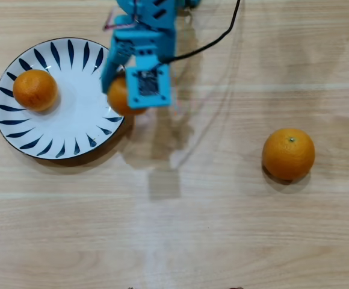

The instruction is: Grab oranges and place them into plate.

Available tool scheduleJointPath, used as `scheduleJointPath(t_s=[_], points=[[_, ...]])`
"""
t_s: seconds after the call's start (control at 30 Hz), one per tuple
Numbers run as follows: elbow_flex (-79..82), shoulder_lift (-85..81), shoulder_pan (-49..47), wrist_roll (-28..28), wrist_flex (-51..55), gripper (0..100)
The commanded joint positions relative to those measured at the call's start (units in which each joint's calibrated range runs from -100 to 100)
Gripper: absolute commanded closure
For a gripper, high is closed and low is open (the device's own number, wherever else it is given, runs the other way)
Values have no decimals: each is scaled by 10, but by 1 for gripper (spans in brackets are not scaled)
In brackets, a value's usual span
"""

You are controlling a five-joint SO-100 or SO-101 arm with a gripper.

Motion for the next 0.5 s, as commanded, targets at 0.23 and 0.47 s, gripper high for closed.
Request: scheduleJointPath(t_s=[0.23, 0.47], points=[[213, -116, 129, 52, -133, 72], [282, -119, 114, 48, -188, 62]])
